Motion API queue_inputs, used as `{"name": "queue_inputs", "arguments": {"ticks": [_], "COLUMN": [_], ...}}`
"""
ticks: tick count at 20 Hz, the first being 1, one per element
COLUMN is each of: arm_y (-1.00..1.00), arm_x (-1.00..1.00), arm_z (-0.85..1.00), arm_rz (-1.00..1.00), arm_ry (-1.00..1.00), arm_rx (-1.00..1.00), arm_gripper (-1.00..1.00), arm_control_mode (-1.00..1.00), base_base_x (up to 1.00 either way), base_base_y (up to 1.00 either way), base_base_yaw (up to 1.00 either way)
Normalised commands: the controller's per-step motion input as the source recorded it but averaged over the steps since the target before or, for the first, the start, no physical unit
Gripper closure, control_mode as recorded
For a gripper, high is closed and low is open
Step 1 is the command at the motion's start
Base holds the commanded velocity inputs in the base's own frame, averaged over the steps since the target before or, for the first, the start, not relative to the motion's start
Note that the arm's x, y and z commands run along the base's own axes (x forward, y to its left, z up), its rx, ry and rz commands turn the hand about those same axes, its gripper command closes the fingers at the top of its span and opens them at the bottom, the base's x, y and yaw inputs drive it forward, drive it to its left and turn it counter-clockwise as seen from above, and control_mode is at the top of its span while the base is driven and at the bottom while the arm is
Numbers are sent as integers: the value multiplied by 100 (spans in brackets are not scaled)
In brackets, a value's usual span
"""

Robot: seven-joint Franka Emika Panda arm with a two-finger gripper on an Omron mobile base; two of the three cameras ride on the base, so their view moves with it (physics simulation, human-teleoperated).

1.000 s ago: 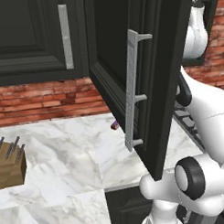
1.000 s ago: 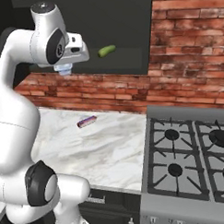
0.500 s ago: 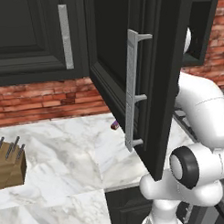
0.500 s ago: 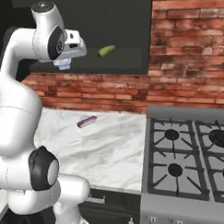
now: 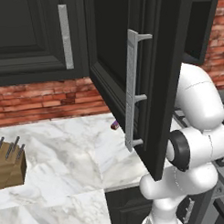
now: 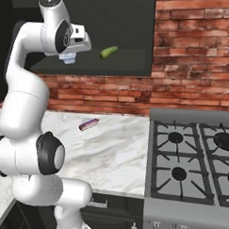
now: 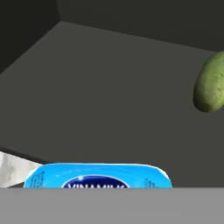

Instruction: Pick the yogurt and jam from the counter and place them in the cabinets closest to them.

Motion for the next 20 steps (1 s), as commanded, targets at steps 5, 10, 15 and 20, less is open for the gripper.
{"name": "queue_inputs", "arguments": {"ticks": [5, 10, 15, 20], "arm_y": [0, 8, 11, -2], "arm_x": [39, 62, 57, 4], "arm_z": [0, 0, 0, 7], "arm_rz": [-2, -2, -3, -7], "arm_ry": [0, -3, -3, 2], "arm_rx": [3, 3, 1, 0], "arm_gripper": [100, 100, -100, -100], "arm_control_mode": [-100, -100, -100, -100], "base_base_x": [0, 0, 0, 0], "base_base_y": [0, 0, 0, 0], "base_base_yaw": [0, 0, 0, 0]}}
